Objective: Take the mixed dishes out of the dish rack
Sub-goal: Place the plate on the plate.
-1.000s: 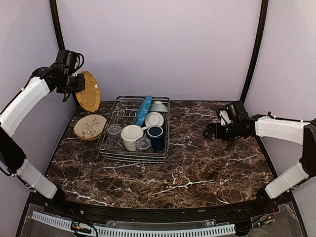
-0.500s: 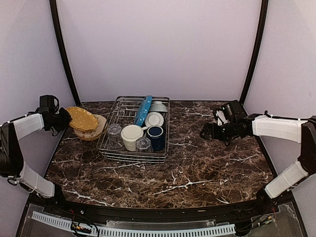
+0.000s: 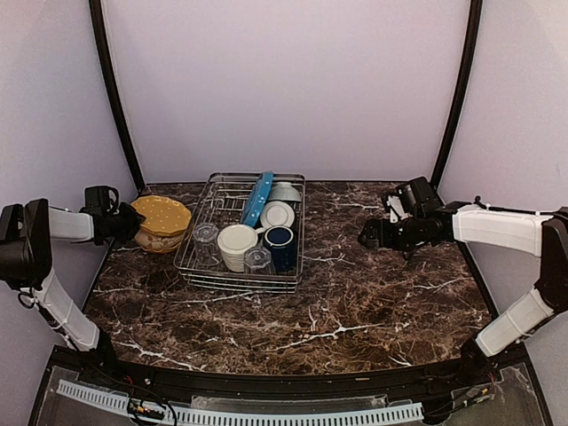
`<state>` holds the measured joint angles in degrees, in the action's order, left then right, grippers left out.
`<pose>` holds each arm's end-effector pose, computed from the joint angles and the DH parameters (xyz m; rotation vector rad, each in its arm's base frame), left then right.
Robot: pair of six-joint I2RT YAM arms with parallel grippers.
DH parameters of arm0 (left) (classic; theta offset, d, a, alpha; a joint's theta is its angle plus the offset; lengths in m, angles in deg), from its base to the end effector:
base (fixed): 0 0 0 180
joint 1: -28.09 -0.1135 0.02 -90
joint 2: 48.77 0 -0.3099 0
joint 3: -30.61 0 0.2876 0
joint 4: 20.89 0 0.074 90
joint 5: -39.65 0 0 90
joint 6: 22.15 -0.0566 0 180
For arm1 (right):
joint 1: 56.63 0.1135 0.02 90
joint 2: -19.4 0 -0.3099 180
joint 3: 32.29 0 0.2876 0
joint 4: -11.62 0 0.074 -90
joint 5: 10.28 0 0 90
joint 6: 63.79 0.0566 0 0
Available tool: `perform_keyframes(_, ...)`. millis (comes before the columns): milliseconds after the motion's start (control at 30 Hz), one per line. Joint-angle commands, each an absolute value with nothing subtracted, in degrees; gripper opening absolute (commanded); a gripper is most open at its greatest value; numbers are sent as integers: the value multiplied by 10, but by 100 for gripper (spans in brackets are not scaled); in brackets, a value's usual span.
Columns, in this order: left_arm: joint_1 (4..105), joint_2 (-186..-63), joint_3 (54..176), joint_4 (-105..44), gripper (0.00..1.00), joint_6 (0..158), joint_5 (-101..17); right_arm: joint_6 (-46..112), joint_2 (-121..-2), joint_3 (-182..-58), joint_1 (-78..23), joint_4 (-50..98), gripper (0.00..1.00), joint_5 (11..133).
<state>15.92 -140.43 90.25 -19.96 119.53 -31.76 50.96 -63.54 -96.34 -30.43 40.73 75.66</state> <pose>0.3773 0.0629 0.2049 -0.9749 1.9430 -0.7466 0.3045 0.1543 0.2310 -0.0647 2.4648 0.4860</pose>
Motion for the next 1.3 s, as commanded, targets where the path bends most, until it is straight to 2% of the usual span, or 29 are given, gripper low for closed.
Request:
perform_keyframes(0, 158, -1408, 894, -92, 1, 1208, -299, 507, -649, -986, -298, 405, 99, 765)
perform_keyframes(67, 158, -1418, 891, -93, 2, 1207, -299, 506, -651, -987, -298, 403, 99, 765)
perform_keyframes(167, 157, -1420, 895, -117, 10, 1199, -310, 507, -655, -992, -297, 407, 99, 762)
perform_keyframes(400, 158, -1411, 915, -219, 42, 1162, -340, 504, -659, -989, -296, 403, 99, 764)
perform_keyframes(500, 158, -1403, 920, -268, 47, 1148, -364, 502, -658, -986, -296, 395, 99, 764)
perform_keyframes(633, 159, -1377, 921, -305, 60, 1108, -397, 502, -658, -989, -295, 395, 99, 760)
perform_keyframes(667, 159, -1376, 925, -311, 71, 1103, -403, 502, -656, -983, -295, 389, 99, 760)
perform_keyframes(800, 159, -1373, 934, -343, 85, 1091, -406, 502, -662, -984, -295, 393, 99, 760)
perform_keyframes(900, 165, -1366, 940, -368, 89, 1083, -427, 498, -664, -987, -294, 391, 99, 759)
perform_keyframes(1100, 197, -1328, 963, -417, 90, 1047, -503, 500, -658, -976, -295, 384, 99, 761)
perform_keyframes(1267, 280, -1282, 999, -452, 87, 971, -575, 500, -669, -977, -295, 385, 99, 760)
